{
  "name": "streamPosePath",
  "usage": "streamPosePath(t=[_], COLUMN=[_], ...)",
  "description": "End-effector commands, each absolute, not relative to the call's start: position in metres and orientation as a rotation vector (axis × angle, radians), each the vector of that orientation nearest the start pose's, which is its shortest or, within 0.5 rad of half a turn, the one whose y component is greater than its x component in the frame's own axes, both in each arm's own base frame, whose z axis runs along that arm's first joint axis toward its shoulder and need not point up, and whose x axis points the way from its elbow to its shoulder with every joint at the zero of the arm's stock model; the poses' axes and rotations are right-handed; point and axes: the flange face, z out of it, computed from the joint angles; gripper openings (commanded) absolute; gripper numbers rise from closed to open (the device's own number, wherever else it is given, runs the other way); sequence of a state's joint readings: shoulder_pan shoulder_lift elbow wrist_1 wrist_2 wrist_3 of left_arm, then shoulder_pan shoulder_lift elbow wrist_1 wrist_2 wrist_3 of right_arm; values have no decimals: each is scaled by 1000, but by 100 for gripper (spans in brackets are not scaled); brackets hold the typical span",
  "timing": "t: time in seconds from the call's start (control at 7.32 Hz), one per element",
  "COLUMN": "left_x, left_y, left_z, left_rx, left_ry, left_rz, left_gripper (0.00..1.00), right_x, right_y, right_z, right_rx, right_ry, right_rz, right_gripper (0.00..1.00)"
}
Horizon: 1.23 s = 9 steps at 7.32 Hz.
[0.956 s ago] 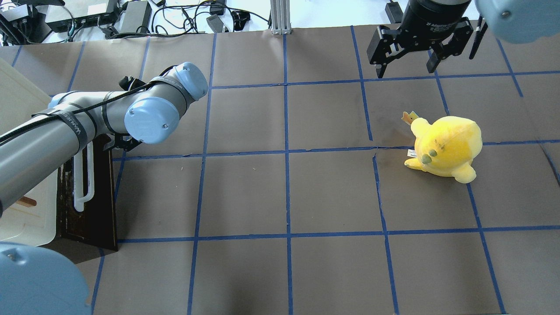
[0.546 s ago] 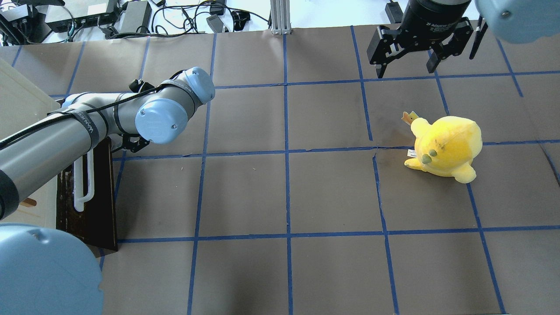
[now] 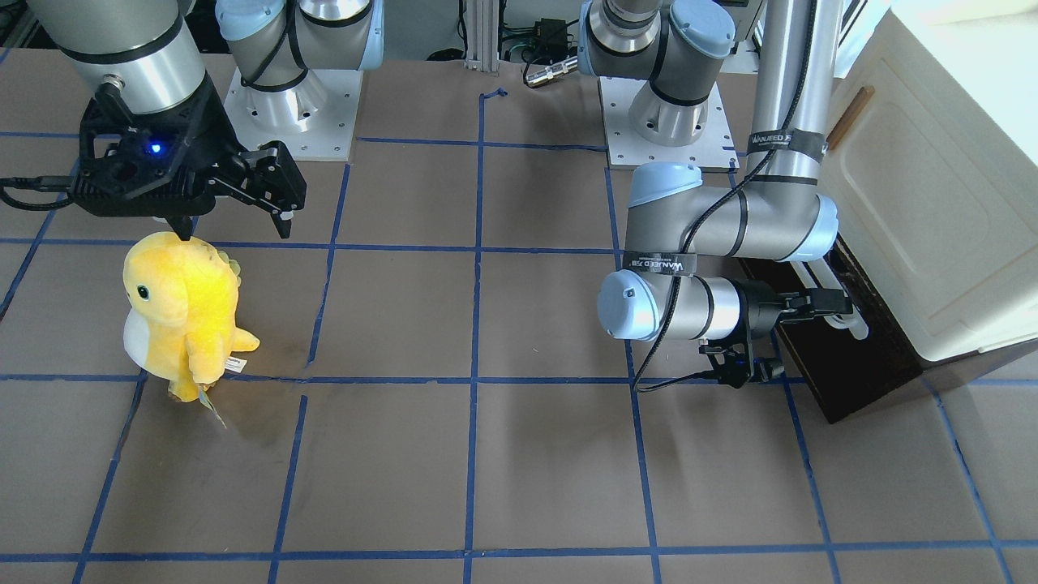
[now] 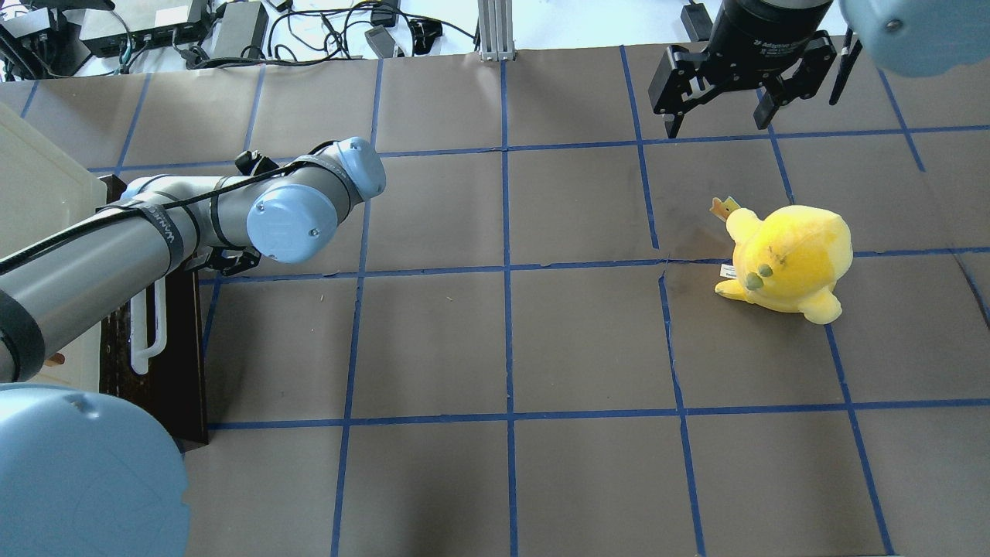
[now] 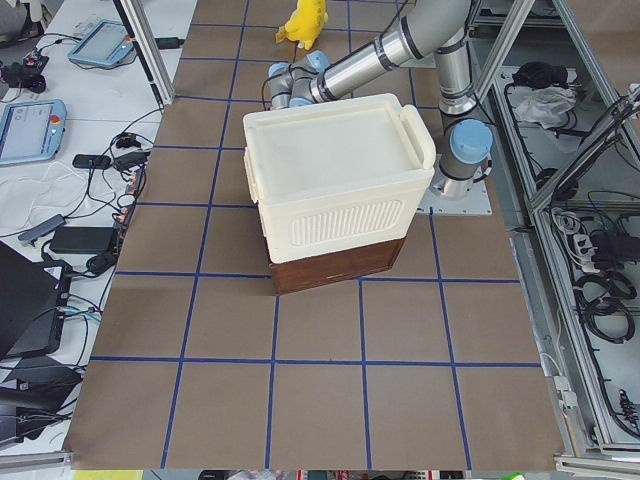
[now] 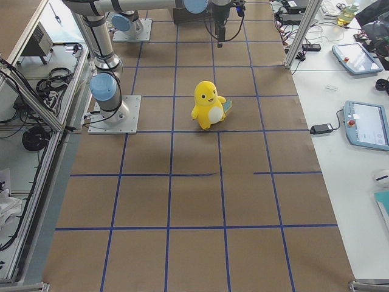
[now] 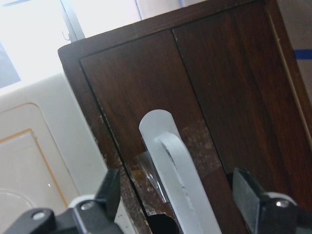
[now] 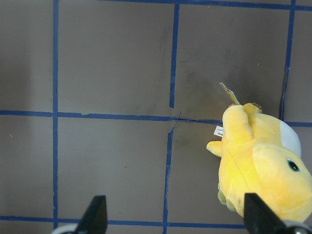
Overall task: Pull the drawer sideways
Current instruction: 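Lower the open left gripper around the white drawer handle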
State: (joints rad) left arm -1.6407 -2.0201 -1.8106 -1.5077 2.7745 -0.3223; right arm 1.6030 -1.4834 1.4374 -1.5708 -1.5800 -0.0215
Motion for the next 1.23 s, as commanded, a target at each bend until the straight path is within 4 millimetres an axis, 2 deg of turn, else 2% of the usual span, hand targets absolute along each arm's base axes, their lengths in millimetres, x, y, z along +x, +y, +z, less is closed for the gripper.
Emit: streamPosePath(t=[0.0,0.14,0.68,1.09], left_x=[-78,-77,-76,-73], left_y=[-536,-529,-527,-520], left_z=[198,195,195,194], left_rx=[180,190,188,195], left_ry=[1872,1864,1871,1858], left_rz=[360,369,375,382], left_gripper=[85,85,78,78], right_x=[149,149,149,149], right_y=[-529,-529,-529,-529], right_z=[509,509,509,509], right_rx=[-84,-84,-84,-84], right_ry=[3149,3149,3149,3149], right_rz=[-73,-73,-73,-73], right_gripper=[100,100,100,100])
